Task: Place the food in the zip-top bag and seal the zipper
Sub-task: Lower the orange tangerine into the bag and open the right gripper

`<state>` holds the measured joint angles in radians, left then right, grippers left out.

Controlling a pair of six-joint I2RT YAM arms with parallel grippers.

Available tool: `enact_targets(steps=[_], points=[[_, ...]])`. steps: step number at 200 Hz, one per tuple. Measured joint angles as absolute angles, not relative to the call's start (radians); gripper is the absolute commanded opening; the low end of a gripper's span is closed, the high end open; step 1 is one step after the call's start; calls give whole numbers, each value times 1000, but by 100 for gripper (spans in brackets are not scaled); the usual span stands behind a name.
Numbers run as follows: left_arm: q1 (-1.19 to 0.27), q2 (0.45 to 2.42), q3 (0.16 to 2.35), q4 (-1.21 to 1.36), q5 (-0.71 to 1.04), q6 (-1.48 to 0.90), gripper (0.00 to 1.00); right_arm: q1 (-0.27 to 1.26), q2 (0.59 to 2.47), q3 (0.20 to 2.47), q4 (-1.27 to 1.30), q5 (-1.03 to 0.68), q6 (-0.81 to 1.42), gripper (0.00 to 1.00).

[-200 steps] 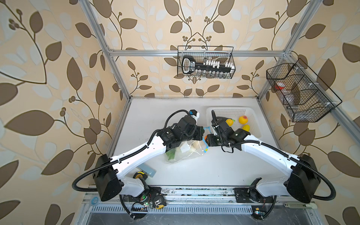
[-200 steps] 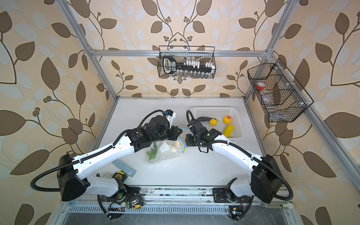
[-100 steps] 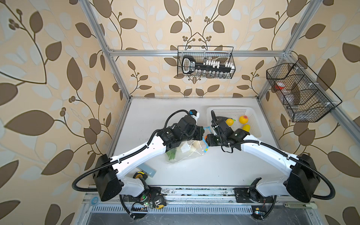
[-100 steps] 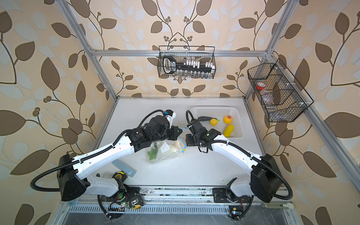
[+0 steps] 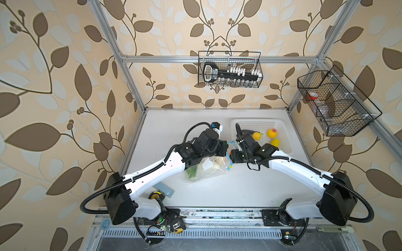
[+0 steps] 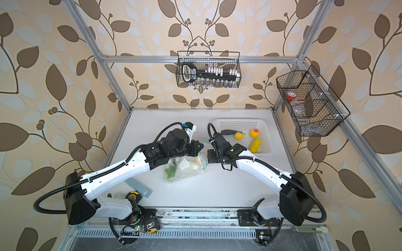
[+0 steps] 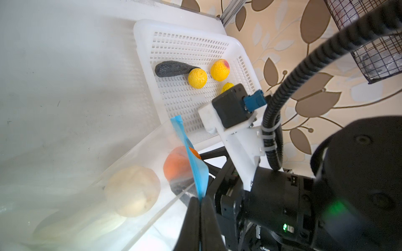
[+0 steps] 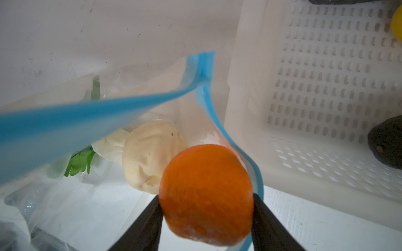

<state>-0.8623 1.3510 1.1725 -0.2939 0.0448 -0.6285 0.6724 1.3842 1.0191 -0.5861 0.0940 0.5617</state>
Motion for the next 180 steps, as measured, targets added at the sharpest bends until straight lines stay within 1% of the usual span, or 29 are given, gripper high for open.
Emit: enact_targets(steps=[56,139,180], points=[[-862,1351,1172,-293,45,-628,0,672,1385,1019,-586,94,565,69],[-862,1351,1172,-292,45,-628,0,672,1380,1019,-587,69,567,69],[-862,1351,1172,-292,45,-628,0,671,1304,1020,-586,60,576,69]])
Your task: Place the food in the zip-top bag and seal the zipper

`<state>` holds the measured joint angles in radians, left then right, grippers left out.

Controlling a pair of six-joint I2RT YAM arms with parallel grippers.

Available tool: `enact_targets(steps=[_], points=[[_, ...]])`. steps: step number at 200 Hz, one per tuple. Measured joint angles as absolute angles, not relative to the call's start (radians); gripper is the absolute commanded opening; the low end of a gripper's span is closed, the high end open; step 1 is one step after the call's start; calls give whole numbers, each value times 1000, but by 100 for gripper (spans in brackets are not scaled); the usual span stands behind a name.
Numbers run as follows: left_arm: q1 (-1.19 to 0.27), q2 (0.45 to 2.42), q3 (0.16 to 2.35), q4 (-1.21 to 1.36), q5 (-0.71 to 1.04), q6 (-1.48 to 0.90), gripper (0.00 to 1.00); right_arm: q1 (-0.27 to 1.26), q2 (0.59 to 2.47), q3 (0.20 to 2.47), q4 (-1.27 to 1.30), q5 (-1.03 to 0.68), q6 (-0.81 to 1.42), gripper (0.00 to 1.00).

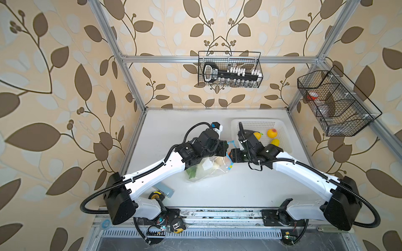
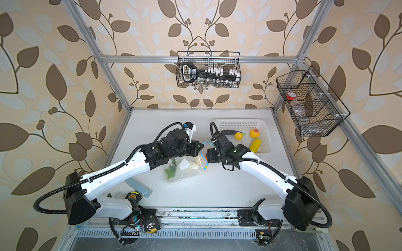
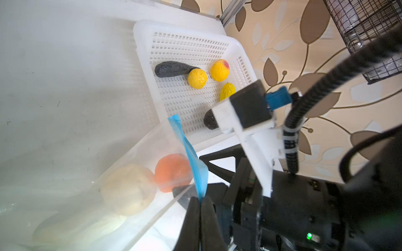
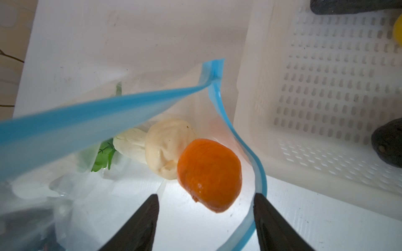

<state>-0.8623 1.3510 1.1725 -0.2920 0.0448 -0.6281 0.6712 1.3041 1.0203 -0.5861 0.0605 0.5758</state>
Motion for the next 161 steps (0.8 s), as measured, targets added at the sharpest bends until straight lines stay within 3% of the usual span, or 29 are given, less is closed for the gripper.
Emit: enact_targets(steps=[75,161], points=[[-862,1351,1172,-294,44,-632,0,551,1137,949,-564,31,614,56],[-862,1346,1172,-294,43,-660,0,453,1045,722,-404,-158,750,41]])
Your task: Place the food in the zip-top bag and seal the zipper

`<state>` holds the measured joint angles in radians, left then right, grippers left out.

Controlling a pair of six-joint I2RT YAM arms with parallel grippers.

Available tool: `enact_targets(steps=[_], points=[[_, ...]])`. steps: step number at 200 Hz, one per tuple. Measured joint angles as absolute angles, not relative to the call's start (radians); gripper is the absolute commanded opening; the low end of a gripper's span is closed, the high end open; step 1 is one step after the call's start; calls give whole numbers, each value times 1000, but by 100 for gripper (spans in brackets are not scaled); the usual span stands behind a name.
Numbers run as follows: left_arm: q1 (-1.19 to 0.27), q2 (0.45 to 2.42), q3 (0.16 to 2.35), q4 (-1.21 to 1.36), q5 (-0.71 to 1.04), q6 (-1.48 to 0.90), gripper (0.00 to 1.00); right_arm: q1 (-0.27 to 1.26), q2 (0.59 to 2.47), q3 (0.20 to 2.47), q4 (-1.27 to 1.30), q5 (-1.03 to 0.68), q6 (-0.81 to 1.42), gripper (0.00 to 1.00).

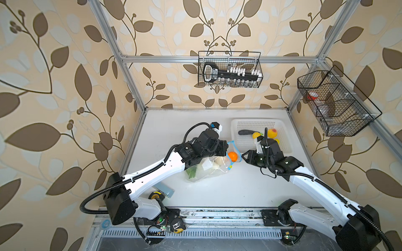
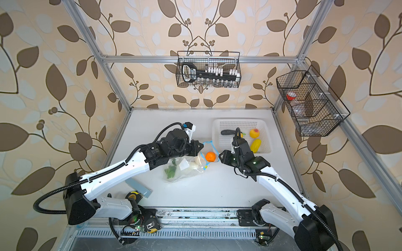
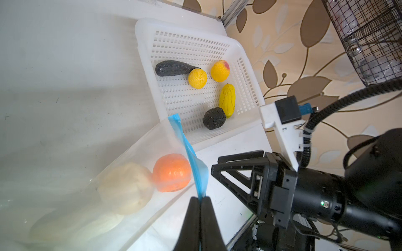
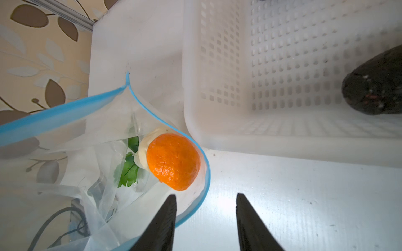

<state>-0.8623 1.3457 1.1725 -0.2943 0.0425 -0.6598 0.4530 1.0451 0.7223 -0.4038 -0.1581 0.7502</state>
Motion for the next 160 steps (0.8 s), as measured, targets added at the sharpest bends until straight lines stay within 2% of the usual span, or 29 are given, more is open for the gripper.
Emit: enact_targets(steps=[54,103,135,160], points=[[-862,1326,1172,-295,22,-666,0,447,1091,659,-284,-239,801,33],[-862,1323,1172,-304,18,-671,0,447,1139,650,-229,-287,818,13],[-862,1323,1172,-306,17,-673,0,447,1141,650,-196,-314,820,5],[-862,1323,1172,-315,17,-673,0,447,1141,651,-187,-327,818,3]])
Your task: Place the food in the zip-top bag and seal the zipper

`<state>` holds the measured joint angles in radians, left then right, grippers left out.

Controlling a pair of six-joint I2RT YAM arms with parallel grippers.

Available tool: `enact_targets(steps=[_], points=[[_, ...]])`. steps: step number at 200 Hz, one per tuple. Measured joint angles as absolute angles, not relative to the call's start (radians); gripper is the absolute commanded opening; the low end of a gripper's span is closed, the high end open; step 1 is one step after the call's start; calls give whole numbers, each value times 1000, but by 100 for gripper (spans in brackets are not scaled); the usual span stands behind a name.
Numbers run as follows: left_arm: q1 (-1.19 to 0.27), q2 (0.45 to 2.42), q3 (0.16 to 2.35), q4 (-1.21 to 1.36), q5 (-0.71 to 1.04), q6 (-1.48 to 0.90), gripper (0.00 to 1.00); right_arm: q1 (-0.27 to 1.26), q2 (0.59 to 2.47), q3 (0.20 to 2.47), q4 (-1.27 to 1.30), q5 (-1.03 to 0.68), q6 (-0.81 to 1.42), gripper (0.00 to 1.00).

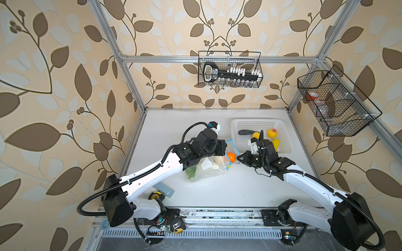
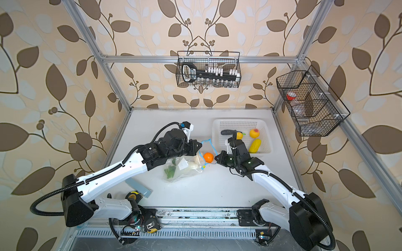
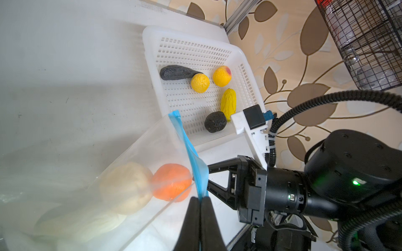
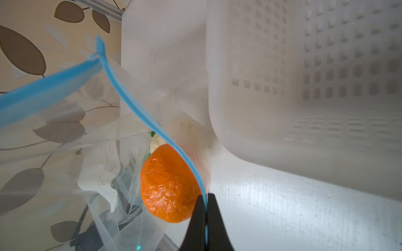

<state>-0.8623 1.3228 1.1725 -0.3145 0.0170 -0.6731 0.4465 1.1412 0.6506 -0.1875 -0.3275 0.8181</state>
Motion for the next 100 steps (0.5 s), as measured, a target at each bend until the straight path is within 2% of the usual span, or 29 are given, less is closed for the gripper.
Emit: enact_targets(steps=[100], points=[[-862,1307,1172,-341,-30,-684,0,469,1120,710,-210,-341,807,1]])
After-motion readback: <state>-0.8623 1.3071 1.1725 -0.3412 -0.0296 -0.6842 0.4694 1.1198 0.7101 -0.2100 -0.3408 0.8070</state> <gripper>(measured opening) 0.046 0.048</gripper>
